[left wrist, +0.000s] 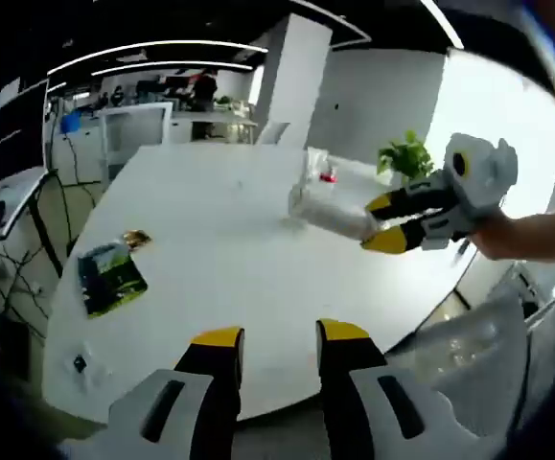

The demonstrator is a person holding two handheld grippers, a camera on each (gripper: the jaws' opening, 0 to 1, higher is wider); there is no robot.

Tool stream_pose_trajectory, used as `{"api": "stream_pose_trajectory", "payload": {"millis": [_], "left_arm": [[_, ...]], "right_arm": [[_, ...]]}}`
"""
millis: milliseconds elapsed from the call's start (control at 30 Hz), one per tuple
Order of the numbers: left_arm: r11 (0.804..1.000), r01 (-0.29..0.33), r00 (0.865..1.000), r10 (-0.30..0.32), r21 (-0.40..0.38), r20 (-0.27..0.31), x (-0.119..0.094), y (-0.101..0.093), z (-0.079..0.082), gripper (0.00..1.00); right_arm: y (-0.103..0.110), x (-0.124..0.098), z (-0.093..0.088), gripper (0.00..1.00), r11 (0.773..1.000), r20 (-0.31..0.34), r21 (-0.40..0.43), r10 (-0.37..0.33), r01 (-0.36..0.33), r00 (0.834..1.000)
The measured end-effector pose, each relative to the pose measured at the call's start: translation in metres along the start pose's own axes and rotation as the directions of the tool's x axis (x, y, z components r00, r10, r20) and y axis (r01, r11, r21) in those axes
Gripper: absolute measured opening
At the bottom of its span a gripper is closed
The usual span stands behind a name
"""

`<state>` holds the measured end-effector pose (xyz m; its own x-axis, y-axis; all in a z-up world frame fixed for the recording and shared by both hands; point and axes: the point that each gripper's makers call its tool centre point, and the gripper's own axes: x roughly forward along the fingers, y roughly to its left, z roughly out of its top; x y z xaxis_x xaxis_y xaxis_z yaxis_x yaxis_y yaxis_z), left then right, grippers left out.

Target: Arrange the skincare products in the storage area until every visible bottle or jar stands upright without overlapping.

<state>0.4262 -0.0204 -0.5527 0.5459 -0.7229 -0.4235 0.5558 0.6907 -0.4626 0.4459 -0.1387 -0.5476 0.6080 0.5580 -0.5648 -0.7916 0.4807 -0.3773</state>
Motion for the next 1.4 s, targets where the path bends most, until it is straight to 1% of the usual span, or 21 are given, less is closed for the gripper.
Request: {"api": "stream_pose_trajectory", "payload": {"millis": [67, 100, 200, 267, 367, 400, 433, 500, 533, 633, 667, 733, 767, 833, 900, 967, 1100, 1200, 1267, 1333, 1400], "left_arm": [[0.981, 0.115, 0.993, -0.112, -0.153, 0.03, -0.007, -0.01, 0.012, 0.31], [0.968, 0.168, 0.984, -0.154, -0.187, 0.087, -0.011, -0.013, 0.024, 0.33], [0.938, 0.244, 0.961, -0.199, -0.247, 0.191, -0.021, -0.016, 0.045, 0.39], [0.903, 0.3, 0.942, -0.229, -0.308, 0.245, -0.022, -0.021, 0.053, 0.45], [0.873, 0.374, 0.917, -0.297, -0.313, 0.266, -0.02, -0.038, 0.053, 0.53], [0.852, 0.411, 0.904, -0.336, -0.324, 0.264, -0.019, -0.048, 0.05, 0.55], [0.843, 0.423, 0.901, -0.35, -0.333, 0.257, -0.018, -0.053, 0.048, 0.55], [0.827, 0.455, 0.888, -0.397, -0.331, 0.23, -0.016, -0.063, 0.041, 0.52], [0.811, 0.481, 0.875, -0.424, -0.333, 0.233, -0.017, -0.07, 0.041, 0.48], [0.775, 0.522, 0.853, -0.477, -0.356, 0.211, -0.02, -0.081, 0.036, 0.27], [0.776, 0.52, 0.854, -0.478, -0.357, 0.205, -0.02, -0.081, 0.035, 0.21], [0.776, 0.513, 0.858, -0.478, -0.367, 0.188, -0.018, -0.081, 0.031, 0.22], [0.776, 0.505, 0.86, -0.488, -0.378, 0.149, -0.018, -0.082, 0.025, 0.22], [0.781, 0.504, 0.86, -0.494, -0.369, 0.13, -0.02, -0.085, 0.024, 0.22], [0.78, 0.516, 0.854, -0.503, -0.353, 0.135, -0.026, -0.086, 0.028, 0.22], [0.755, 0.548, 0.834, -0.528, -0.36, 0.161, -0.03, -0.09, 0.032, 0.21], [0.777, 0.534, 0.842, -0.524, -0.333, 0.129, -0.028, -0.094, 0.028, 0.21], [0.782, 0.524, 0.848, -0.516, -0.338, 0.123, -0.027, -0.092, 0.026, 0.2], [0.783, 0.515, 0.853, -0.505, -0.349, 0.127, -0.026, -0.091, 0.025, 0.2], [0.785, 0.505, 0.86, -0.492, -0.359, 0.134, -0.025, -0.09, 0.025, 0.2], [0.778, 0.499, 0.864, -0.48, -0.382, 0.149, -0.025, -0.089, 0.025, 0.2]], "right_arm": [[0.001, -0.005, 0.018, 0.12, 0.999, 0.048, -0.033, 0.01, -0.009, 0.999], [0.001, -0.007, 0.024, 0.12, 0.999, 0.065, -0.049, 0.008, -0.005, 0.998], [0.004, -0.015, 0.047, 0.12, 0.991, 0.103, -0.135, 0.024, -0.01, 0.994], [0.011, -0.02, 0.058, 0.12, 0.977, 0.108, -0.208, 0.062, -0.038, 0.992], [0.025, -0.026, 0.065, 0.12, 0.954, 0.097, -0.287, 0.123, -0.09, 0.988], [0.028, -0.028, 0.066, 0.12, 0.945, 0.094, -0.311, 0.136, -0.1, 0.986], [0.033, -0.031, 0.068, 0.12, 0.93, 0.087, -0.35, 0.152, -0.112, 0.985], [0.043, -0.035, 0.071, 0.12, 0.896, 0.07, -0.421, 0.186, -0.14, 0.98], [0.046, -0.036, 0.072, 0.12, 0.885, 0.067, -0.441, 0.198, -0.149, 0.978], [0.056, -0.039, 0.073, 0.12, 0.872, 0.06, -0.455, 0.235, -0.183, 0.97], [0.063, -0.04, 0.071, 0.12, 0.869, 0.05, -0.442, 0.271, -0.222, 0.961], [0.062, -0.04, 0.072, 0.12, 0.859, 0.05, -0.469, 0.258, -0.205, 0.965], [0.061, -0.04, 0.071, 0.12, 0.85, 0.045, -0.489, 0.248, -0.195, 0.968], [0.06, -0.041, 0.073, 0.12, 0.852, 0.048, -0.488, 0.244, -0.19, 0.969], [0.06, -0.041, 0.075, 0.12, 0.854, 0.054, -0.483, 0.25, -0.193, 0.967], [0.058, -0.043, 0.074, 0.12, 0.863, 0.049, -0.465, 0.25, -0.2, 0.967], [0.057, -0.043, 0.075, 0.13, 0.844, 0.035, -0.497, 0.255, -0.204, 0.966], [0.056, -0.041, 0.072, 0.14, 0.856, 0.033, -0.474, 0.249, -0.205, 0.968], [0.054, -0.04, 0.07, 0.14, 0.889, 0.033, -0.41, 0.239, -0.205, 0.97], [0.052, -0.038, 0.07, 0.16, 0.902, 0.035, -0.385, 0.225, -0.195, 0.974], [0.05, -0.037, 0.068, 0.17, 0.94, 0.051, -0.284, 0.211, -0.188, 0.976]]}}
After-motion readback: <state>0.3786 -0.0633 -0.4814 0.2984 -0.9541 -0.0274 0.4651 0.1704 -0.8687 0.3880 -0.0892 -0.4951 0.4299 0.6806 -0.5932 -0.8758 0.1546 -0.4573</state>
